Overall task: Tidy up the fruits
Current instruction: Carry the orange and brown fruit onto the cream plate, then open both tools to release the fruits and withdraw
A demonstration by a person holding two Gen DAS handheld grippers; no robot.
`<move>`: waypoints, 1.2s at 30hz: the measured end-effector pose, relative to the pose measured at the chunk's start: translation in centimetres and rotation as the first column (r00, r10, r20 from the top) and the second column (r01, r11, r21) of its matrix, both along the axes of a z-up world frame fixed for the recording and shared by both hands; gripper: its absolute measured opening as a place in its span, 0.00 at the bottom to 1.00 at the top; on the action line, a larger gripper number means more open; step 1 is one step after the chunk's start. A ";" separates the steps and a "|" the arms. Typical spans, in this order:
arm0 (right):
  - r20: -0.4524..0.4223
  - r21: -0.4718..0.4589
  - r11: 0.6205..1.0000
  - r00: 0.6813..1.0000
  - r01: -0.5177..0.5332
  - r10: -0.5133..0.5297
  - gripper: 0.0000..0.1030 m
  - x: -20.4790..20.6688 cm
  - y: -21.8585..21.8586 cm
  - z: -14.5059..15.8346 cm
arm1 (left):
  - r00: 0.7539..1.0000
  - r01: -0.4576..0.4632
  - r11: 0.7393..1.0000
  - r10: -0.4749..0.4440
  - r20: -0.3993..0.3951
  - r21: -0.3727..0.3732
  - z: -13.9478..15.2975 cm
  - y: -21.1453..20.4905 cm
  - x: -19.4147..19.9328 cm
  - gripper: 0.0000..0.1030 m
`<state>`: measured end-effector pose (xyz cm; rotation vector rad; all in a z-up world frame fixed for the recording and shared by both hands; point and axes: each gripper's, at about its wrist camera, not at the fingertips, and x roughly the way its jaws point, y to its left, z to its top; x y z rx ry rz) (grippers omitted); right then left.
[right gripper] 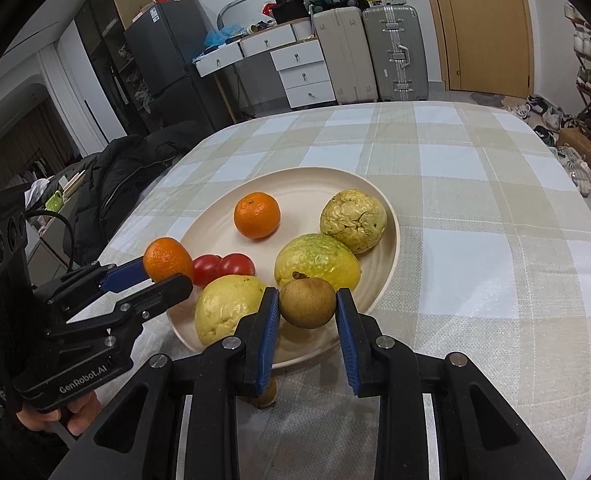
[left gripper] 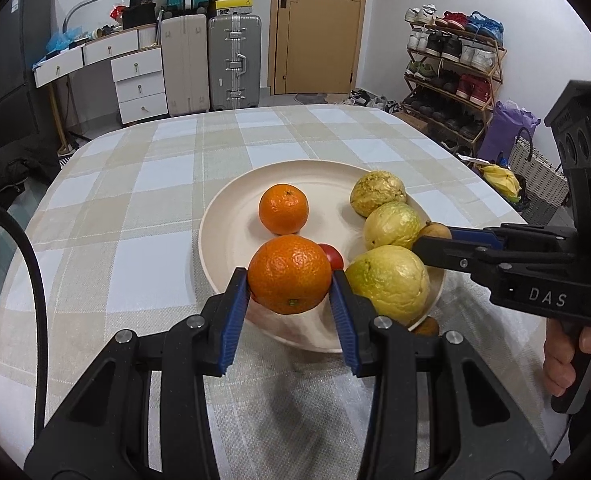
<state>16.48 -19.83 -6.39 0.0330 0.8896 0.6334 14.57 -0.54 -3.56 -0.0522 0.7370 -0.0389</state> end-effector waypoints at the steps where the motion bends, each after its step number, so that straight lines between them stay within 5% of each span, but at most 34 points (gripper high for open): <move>1: -0.001 -0.001 1.000 1.000 0.001 -0.001 0.28 0.2 0.1 0.0 | 1.000 -0.002 1.000 0.002 -0.001 0.003 -0.1 -0.1 0.0 0.37; 21: -0.010 -0.017 1.000 1.000 -0.002 0.002 0.30 1.7 1.2 -0.5 | 1.000 0.002 0.998 -0.003 0.014 0.060 -0.3 -0.9 0.8 0.37; 25: 0.024 -0.007 1.000 1.000 0.001 -0.001 0.39 0.7 0.6 0.3 | 1.000 0.009 0.999 -0.010 0.019 0.044 -0.1 -0.5 0.1 0.39; 27: 0.039 -0.002 1.000 0.999 0.006 -0.006 0.44 0.2 0.2 0.6 | 0.999 0.010 0.999 -0.011 0.040 0.043 0.2 -0.4 -0.5 0.48; 29: 0.065 -0.009 1.000 0.998 0.018 -0.018 0.59 -0.5 -0.1 1.0 | 0.998 -0.007 0.999 0.004 0.062 0.048 0.6 -0.1 -1.0 0.72; 31: 0.093 -0.012 1.000 0.995 0.027 -0.026 0.71 -1.1 -0.5 1.3 | 0.996 -0.023 0.998 0.019 0.082 0.050 1.1 0.1 -1.8 0.85; 34: 0.118 0.005 0.999 0.992 0.041 -0.041 0.93 -2.1 -1.4 1.8 | 0.996 -0.034 0.999 0.031 0.087 0.034 1.5 0.7 -2.7 0.87; 36: 0.125 0.009 0.999 0.991 0.042 -0.043 0.98 -2.6 -1.7 2.0 | 0.995 -0.043 0.999 0.040 0.091 0.025 1.7 1.0 -3.4 0.93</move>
